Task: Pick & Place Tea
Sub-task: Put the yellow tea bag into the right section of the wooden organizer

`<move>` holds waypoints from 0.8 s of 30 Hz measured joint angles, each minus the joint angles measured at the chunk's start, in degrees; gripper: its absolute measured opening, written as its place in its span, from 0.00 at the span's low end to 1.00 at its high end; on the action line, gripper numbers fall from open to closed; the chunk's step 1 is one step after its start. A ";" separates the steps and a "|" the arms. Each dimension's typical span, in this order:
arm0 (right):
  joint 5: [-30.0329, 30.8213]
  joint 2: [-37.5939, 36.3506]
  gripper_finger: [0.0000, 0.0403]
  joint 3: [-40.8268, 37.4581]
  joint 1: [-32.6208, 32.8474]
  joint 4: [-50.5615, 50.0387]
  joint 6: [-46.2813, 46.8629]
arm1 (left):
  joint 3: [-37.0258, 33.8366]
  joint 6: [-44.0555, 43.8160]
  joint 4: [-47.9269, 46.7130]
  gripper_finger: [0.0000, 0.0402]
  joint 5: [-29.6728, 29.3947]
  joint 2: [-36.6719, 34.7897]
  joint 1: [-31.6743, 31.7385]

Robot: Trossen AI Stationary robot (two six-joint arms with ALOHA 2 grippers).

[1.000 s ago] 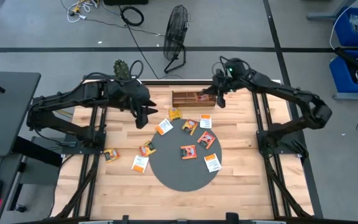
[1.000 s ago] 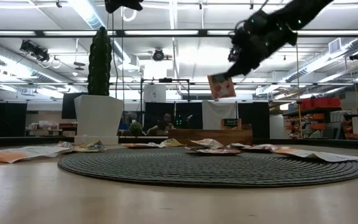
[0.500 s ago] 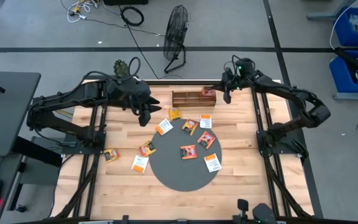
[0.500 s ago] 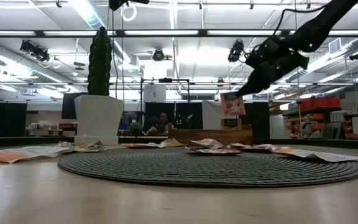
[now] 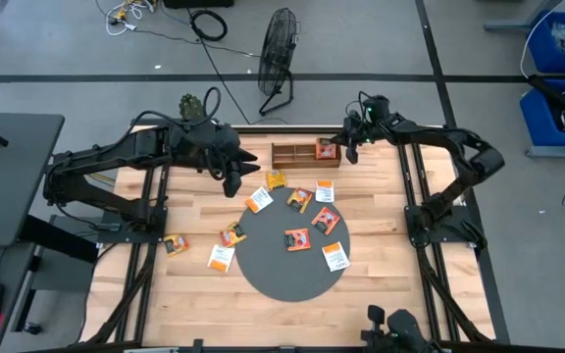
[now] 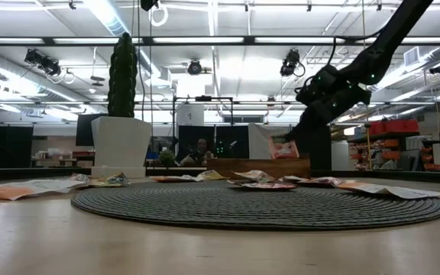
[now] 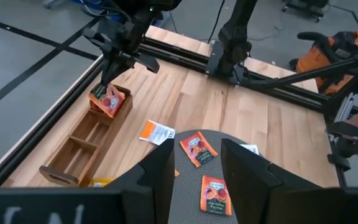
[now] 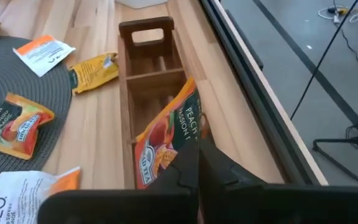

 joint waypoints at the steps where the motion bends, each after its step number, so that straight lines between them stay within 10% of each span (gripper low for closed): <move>1: 0.06 0.16 0.00 0.00 -0.04 0.24 0.40 | 0.00 0.02 0.04 0.34 0.00 0.00 0.00; 24: 3.34 -1.19 0.00 0.06 -0.08 1.09 2.06 | 0.00 0.35 0.31 0.34 0.02 0.00 0.00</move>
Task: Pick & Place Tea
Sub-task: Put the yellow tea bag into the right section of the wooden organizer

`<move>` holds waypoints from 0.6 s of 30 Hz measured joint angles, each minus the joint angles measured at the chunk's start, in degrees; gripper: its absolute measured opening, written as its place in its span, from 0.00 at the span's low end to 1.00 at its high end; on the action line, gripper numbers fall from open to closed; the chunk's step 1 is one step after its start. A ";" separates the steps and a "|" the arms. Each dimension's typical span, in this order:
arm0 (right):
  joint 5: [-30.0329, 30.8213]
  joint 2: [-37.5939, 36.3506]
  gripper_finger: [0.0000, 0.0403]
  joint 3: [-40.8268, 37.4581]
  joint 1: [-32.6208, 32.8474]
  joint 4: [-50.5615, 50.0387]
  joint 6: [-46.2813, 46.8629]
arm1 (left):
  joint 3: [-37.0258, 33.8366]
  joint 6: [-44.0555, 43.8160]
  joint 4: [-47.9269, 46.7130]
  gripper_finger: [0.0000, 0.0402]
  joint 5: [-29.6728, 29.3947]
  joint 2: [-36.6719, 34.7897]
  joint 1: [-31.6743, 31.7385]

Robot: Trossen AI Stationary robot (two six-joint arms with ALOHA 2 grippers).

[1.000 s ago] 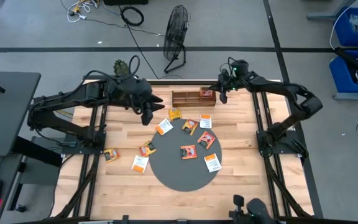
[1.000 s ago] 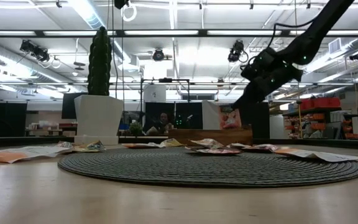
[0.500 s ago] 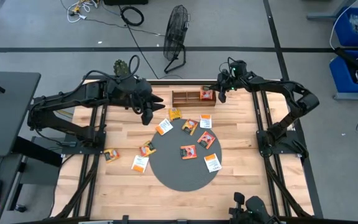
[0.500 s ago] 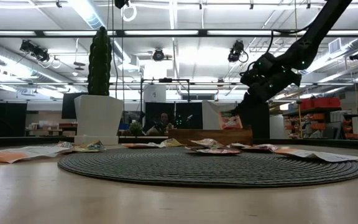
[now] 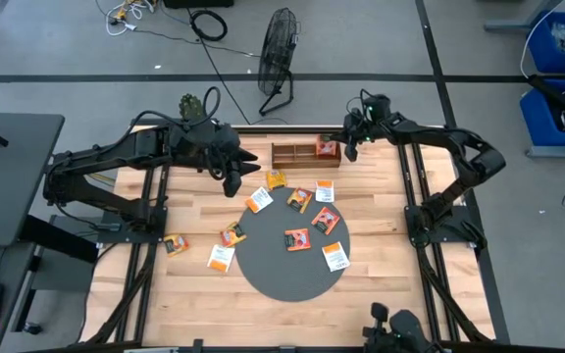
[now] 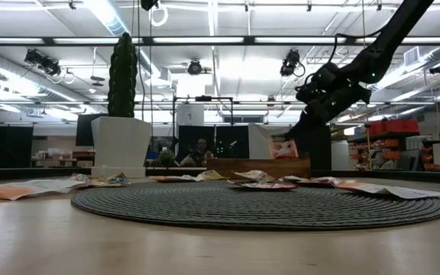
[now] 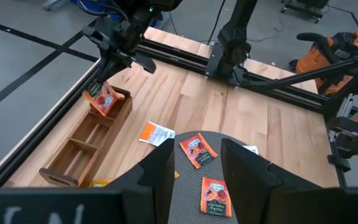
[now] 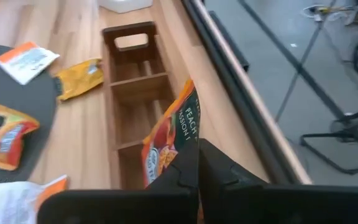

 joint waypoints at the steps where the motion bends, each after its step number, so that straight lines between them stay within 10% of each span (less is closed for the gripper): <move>1: 0.63 -0.42 0.00 0.01 -0.01 -0.03 0.06 | 0.00 0.00 0.00 0.34 -0.02 0.00 0.00; 18: -0.18 -0.97 0.00 0.03 -0.25 -4.00 -2.14 | 0.00 0.16 -0.05 0.34 -0.22 -0.02 1.03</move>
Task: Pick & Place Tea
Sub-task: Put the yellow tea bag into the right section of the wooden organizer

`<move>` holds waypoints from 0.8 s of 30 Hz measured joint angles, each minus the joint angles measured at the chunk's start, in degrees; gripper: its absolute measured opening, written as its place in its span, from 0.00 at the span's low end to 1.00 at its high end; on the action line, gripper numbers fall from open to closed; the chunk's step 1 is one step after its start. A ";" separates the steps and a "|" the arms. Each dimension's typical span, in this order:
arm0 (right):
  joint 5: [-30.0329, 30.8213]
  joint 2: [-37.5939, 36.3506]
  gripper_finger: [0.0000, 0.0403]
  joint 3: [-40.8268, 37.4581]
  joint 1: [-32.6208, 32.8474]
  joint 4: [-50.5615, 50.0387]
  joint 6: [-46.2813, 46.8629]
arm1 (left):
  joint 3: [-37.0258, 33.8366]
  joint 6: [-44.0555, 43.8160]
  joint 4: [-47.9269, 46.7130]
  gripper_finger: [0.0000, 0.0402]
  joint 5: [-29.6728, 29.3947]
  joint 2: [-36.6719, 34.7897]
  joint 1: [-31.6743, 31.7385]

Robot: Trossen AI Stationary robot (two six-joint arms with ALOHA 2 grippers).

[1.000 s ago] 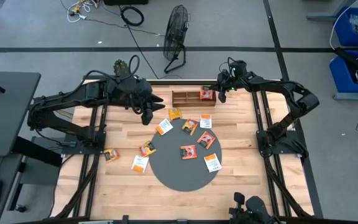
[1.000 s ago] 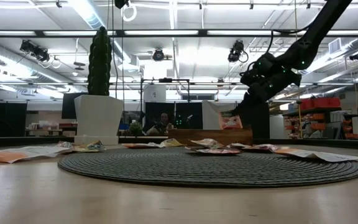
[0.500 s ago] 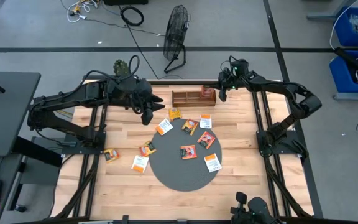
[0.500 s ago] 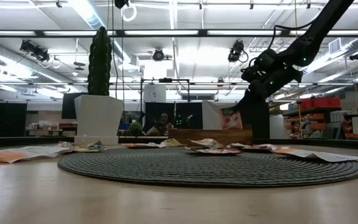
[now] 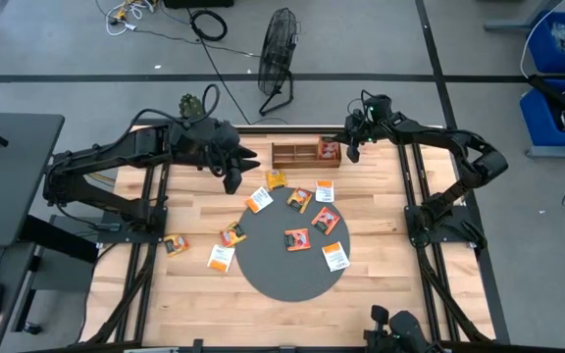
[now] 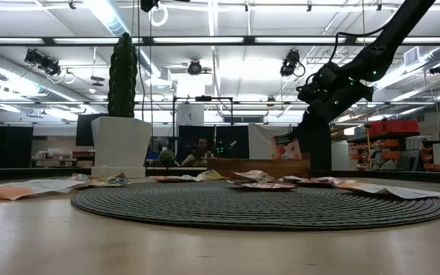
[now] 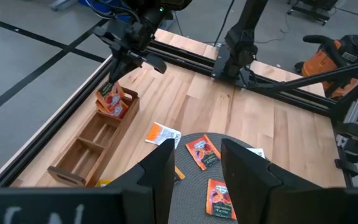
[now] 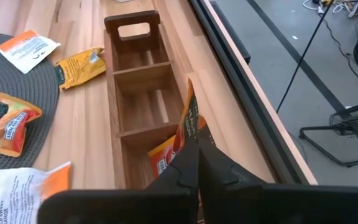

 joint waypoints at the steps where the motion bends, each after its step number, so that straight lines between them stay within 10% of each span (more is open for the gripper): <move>1: -0.02 0.00 0.00 0.00 0.02 -0.06 -0.06 | 0.00 -0.02 0.00 0.34 0.00 0.00 0.00; 24: 3.09 0.00 0.29 0.00 0.06 0.05 1.21 | 0.02 0.46 -0.02 0.34 0.02 0.00 0.00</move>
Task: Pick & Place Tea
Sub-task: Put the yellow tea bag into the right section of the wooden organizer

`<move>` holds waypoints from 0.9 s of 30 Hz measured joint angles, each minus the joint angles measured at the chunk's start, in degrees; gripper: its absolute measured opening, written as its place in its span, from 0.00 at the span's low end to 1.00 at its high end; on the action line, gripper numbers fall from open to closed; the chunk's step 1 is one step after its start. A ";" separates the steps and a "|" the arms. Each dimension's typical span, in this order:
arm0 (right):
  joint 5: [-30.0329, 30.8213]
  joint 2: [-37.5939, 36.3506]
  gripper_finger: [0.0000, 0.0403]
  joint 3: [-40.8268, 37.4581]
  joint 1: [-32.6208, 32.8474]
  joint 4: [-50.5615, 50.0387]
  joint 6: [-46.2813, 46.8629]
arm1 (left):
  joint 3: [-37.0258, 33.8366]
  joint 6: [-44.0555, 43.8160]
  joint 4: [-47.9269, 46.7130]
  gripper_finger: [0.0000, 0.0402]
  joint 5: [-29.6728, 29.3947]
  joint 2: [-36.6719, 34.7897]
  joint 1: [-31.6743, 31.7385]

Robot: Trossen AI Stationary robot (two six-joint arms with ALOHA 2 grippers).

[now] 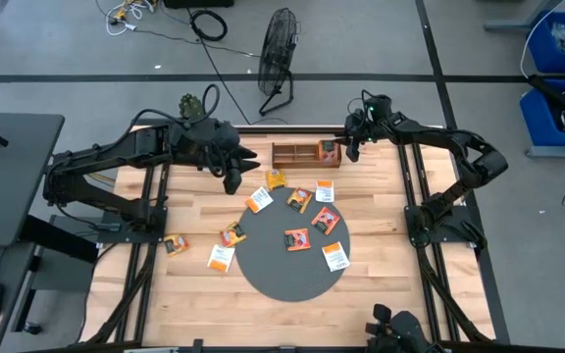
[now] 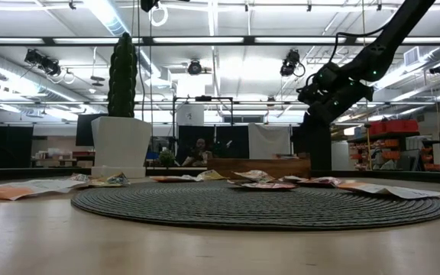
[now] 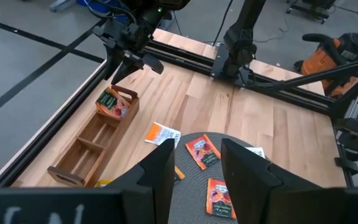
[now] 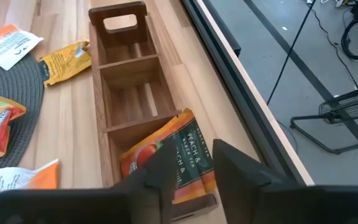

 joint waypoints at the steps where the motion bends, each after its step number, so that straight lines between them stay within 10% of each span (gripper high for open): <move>1: -0.02 -0.06 0.30 0.04 0.00 0.00 0.02 | 0.00 0.01 0.00 0.34 0.00 0.00 0.00; 16: -2.36 -18.73 0.31 8.61 17.10 -31.24 5.45 | 0.00 4.27 -1.09 0.34 0.02 0.00 0.00; 27: 18.58 -20.14 0.30 2.12 40.18 -35.23 30.84 | 0.00 8.90 -1.33 0.34 0.00 0.00 1.97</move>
